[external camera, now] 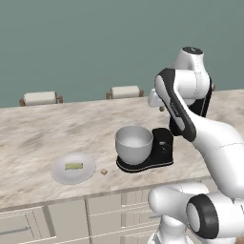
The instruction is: Add butter and sugar cubes to the stand mixer bowl and then turn on the stand mixer to begin making frosting.
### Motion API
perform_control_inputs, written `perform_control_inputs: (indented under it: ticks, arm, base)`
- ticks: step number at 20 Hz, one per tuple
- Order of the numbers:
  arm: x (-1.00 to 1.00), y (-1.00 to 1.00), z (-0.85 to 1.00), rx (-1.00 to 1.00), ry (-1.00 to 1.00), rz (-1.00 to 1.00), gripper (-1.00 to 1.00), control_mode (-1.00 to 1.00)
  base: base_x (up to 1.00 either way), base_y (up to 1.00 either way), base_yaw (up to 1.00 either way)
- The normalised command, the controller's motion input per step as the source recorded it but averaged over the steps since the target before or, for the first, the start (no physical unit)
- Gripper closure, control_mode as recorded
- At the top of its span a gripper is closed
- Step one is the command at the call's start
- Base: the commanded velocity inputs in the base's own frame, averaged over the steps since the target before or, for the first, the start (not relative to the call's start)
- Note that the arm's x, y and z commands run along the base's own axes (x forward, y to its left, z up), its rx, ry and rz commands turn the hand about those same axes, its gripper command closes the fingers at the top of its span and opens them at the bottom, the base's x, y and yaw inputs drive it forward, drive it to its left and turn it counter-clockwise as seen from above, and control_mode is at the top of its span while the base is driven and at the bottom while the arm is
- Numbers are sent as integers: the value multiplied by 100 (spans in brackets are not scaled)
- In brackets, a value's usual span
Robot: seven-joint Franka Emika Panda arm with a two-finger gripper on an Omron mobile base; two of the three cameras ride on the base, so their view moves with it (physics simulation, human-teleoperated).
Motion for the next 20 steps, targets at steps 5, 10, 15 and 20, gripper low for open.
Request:
perform_control_inputs:
  ticks: [5,10,15,20]
  arm:
    - [0,0,0,0,0,0,-100,100]
    - [0,0,0,0,0,0,-100,100]
    - [0,0,0,0,0,0,-100,100]
    - [0,0,0,0,0,0,-100,100]
  base:
    - [-1,0,0]
    - [-16,4,0]
    - [-18,11,0]
    - [-22,14,-2]
